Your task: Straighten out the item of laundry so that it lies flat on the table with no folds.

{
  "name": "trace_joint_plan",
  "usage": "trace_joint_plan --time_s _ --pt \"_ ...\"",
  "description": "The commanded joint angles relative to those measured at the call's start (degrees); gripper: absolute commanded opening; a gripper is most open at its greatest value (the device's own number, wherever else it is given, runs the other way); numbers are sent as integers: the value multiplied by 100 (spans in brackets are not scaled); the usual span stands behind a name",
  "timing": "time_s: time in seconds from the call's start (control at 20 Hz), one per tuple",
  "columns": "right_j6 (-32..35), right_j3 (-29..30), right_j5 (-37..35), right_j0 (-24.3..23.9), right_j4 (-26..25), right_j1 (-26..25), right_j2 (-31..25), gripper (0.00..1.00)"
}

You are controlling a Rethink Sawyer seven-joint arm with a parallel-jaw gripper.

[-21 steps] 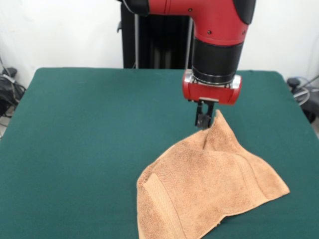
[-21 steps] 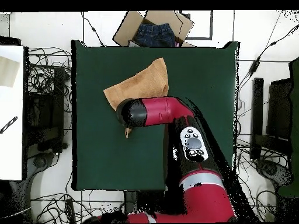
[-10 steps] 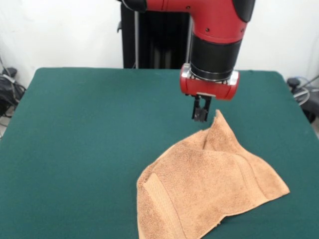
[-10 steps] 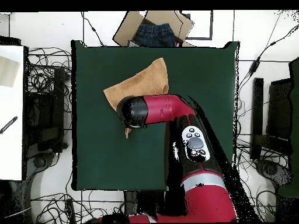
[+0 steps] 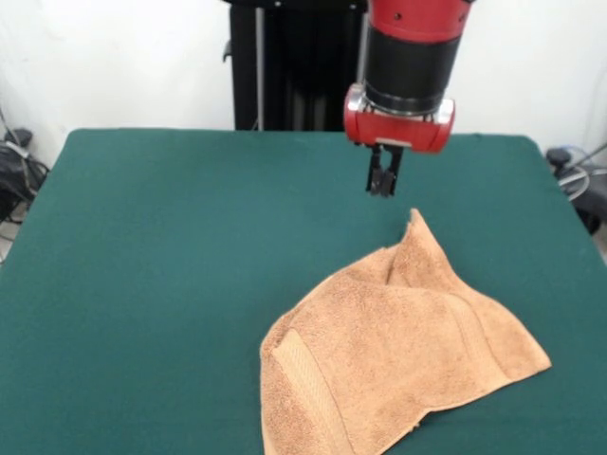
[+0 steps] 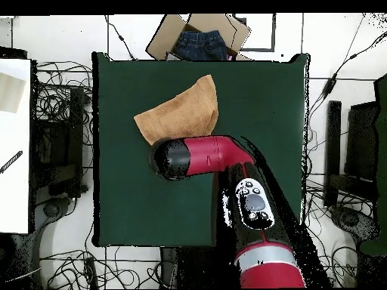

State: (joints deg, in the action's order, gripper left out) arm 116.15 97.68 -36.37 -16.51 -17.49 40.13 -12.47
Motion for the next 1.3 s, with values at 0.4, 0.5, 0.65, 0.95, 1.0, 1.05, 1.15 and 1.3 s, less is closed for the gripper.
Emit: trace_joint_plan --time_s 0.4,0.5,0.65,0.95,1.0,1.05,1.15,1.3 --pt "168 1363 935 -68 -21 441 -534 0" --pt "160 1330 1049 -10 -123 456 -479 0" --pt "193 1291 1088 64 -143 445 -409 100" --pt "292 1247 1143 167 -112 419 -328 100" --pt "310 1253 1154 172 -95 417 -323 100" --pt "341 1235 1112 192 -54 388 -318 100" --pt "320 1278 1248 116 -31 302 -399 100" --pt "260 1278 1275 102 -95 199 -397 100"
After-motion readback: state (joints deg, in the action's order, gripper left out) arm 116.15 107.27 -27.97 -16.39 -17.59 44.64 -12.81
